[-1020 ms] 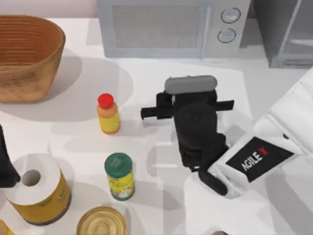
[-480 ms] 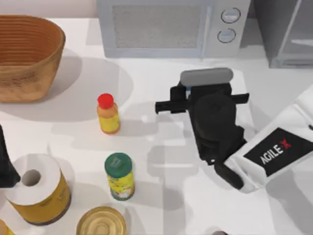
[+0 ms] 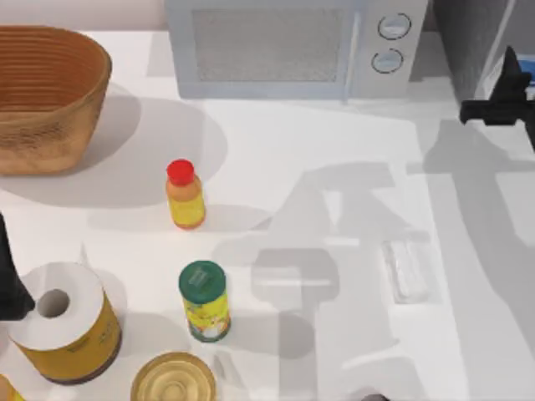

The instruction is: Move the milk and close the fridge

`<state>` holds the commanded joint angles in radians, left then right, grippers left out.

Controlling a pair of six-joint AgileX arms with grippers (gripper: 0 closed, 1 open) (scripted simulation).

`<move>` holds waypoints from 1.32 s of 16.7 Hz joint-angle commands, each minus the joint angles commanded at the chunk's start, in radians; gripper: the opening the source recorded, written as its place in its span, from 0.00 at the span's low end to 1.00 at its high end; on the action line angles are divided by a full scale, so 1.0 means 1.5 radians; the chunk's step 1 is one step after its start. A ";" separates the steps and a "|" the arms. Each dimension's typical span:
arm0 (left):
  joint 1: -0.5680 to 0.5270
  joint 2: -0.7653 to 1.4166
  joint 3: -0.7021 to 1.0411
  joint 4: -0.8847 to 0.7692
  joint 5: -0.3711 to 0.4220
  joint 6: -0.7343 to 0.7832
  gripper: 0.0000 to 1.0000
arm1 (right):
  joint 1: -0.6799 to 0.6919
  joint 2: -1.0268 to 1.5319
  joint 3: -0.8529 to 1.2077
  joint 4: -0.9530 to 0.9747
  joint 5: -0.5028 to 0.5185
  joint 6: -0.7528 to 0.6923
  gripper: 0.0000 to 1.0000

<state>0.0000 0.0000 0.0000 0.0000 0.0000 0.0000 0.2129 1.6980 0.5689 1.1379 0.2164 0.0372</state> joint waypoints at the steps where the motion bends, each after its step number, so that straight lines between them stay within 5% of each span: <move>1: 0.000 0.000 0.000 0.000 0.000 0.000 1.00 | -0.040 -0.039 -0.031 -0.003 -0.033 -0.003 0.00; 5: 0.000 0.000 0.000 0.000 0.000 0.000 1.00 | -0.128 -0.124 -0.115 -0.015 -0.114 -0.013 0.00; 12: 0.000 0.000 0.000 0.000 0.000 0.000 1.00 | -0.134 -0.119 -0.108 -0.018 -0.121 -0.014 0.00; 22: 0.000 0.000 0.000 0.000 0.000 0.000 1.00 | -0.207 0.124 0.182 -0.128 -0.198 -0.026 0.00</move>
<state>0.0000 0.0000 0.0000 0.0000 0.0000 0.0000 -0.0973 1.8847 0.8426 0.9458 -0.0809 -0.0023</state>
